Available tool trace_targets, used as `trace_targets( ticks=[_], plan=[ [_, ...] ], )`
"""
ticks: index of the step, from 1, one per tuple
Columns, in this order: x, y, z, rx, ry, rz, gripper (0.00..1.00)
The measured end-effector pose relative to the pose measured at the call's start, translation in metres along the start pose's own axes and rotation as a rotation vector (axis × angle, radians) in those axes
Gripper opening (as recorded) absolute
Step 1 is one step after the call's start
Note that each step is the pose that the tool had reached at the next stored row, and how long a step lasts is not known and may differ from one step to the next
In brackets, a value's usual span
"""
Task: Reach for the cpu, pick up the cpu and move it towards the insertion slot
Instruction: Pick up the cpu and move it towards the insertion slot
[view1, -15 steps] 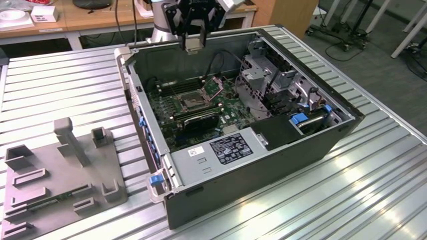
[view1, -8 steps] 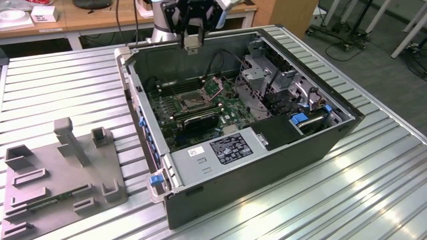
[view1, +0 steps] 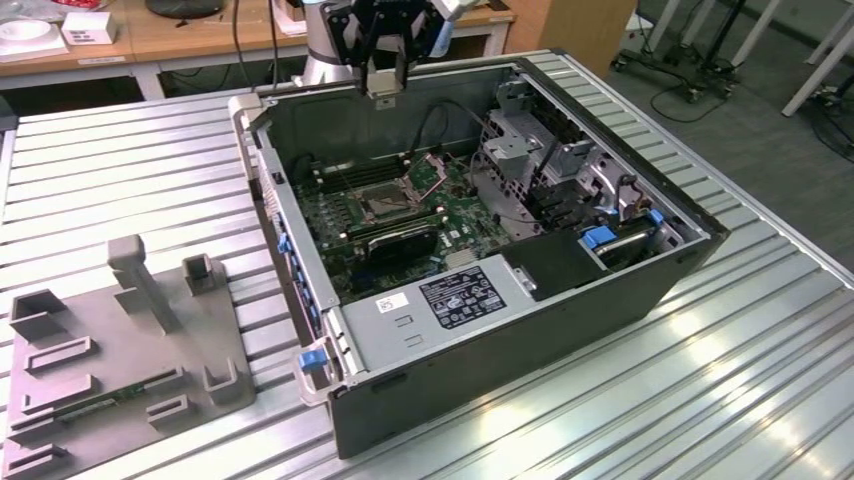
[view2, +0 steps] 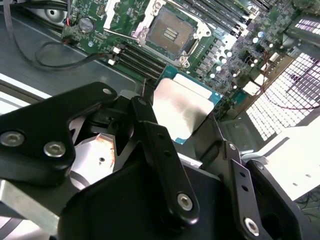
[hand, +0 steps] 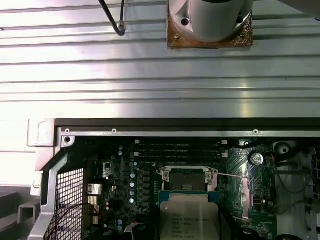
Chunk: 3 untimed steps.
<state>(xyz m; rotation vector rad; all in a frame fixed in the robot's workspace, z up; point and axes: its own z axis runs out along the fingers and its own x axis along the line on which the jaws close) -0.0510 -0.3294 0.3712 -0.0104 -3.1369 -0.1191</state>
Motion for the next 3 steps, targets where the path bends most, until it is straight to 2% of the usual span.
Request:
trace_targets(
  ticks=[3],
  plan=[
    [0.0000,0.0000,0.0000,0.0011,0.0000,0.000,0.55]
  ],
)
